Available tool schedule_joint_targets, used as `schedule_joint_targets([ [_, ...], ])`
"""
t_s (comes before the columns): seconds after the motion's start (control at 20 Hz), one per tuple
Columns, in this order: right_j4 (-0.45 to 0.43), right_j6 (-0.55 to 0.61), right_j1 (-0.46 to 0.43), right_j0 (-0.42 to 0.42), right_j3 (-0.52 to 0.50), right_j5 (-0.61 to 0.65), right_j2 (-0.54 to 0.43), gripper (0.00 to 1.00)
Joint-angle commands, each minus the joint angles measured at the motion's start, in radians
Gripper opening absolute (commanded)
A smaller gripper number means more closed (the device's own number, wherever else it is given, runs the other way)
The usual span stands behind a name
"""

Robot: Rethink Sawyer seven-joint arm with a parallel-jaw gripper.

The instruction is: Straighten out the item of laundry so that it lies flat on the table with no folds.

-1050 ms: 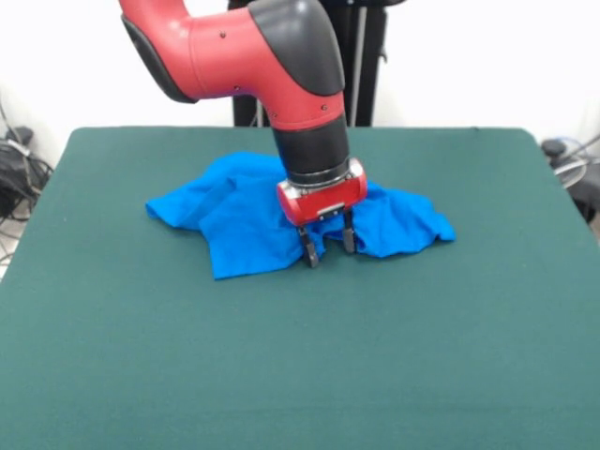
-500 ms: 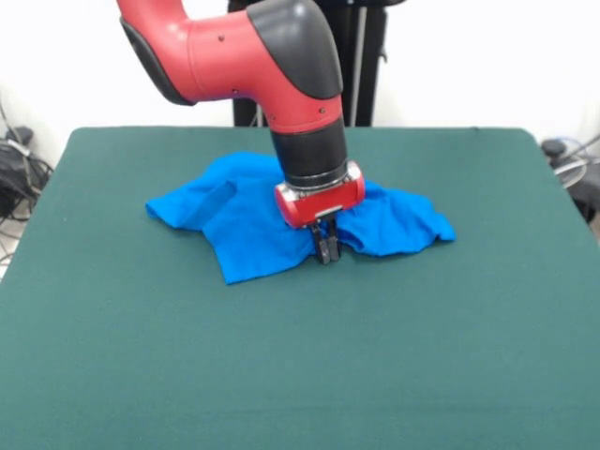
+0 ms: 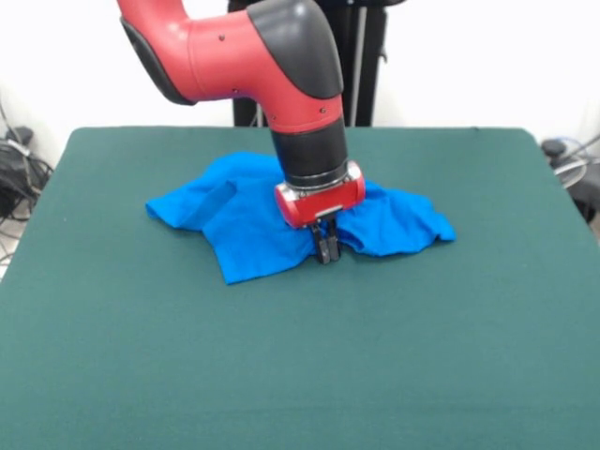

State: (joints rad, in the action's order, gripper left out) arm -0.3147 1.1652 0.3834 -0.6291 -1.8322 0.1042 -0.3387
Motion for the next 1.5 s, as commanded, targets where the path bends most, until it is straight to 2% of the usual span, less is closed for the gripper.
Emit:
schedule_joint_targets([
  [0.05,0.02,0.168,-0.04,0.042,0.012,0.064,0.021,0.0],
  [0.25,0.061,0.198,0.048,0.066,-0.025,0.105,0.003,0.0],
  [0.4,0.107,0.205,0.099,0.091,-0.015,0.164,-0.014,0.0],
  [0.75,0.205,0.212,0.158,0.191,0.097,0.284,-0.008,0.0],
  [0.9,0.23,0.209,0.163,0.236,0.158,0.332,0.009,0.0],
  [1.25,0.268,0.229,0.145,0.312,0.249,0.359,0.042,0.0],
  [1.35,0.276,0.23,0.126,0.321,0.258,0.342,0.04,0.0],
  [1.5,0.27,0.203,0.098,0.292,0.233,0.287,0.022,0.0],
])
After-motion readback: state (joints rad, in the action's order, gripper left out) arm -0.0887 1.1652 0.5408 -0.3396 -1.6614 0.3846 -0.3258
